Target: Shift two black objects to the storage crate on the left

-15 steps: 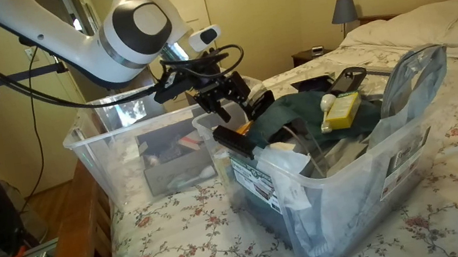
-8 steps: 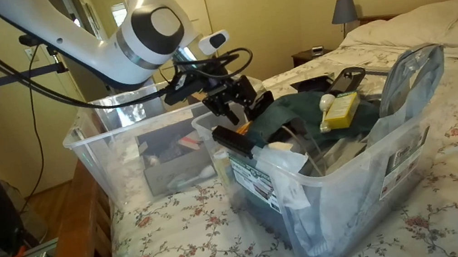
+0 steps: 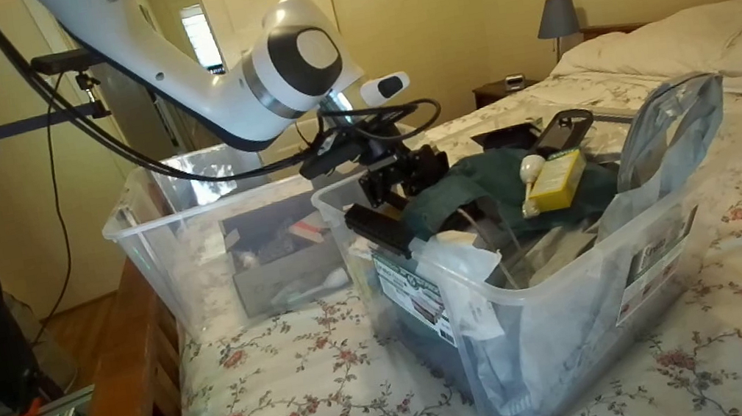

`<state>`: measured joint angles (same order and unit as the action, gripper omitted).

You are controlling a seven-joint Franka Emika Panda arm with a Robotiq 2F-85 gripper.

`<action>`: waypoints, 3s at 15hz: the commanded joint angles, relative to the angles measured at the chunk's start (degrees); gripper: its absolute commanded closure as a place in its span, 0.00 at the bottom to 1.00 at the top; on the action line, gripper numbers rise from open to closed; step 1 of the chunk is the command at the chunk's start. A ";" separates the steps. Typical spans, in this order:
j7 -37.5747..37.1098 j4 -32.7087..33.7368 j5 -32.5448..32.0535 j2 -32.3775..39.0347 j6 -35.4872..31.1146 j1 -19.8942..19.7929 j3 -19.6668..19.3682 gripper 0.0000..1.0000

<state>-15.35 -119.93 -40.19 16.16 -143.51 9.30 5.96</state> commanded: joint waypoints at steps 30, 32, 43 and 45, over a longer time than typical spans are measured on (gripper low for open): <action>1.69 -7.20 13.38 -8.39 -5.96 -0.78 1.41 0.00; 0.17 -2.90 13.17 -4.87 -4.75 0.00 0.49 0.02; -15.01 9.71 1.84 6.35 1.98 8.15 -6.86 0.14; -16.13 10.09 2.67 7.79 4.53 8.38 -6.86 0.14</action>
<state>-27.56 -112.95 -35.71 19.16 -142.49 15.92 0.28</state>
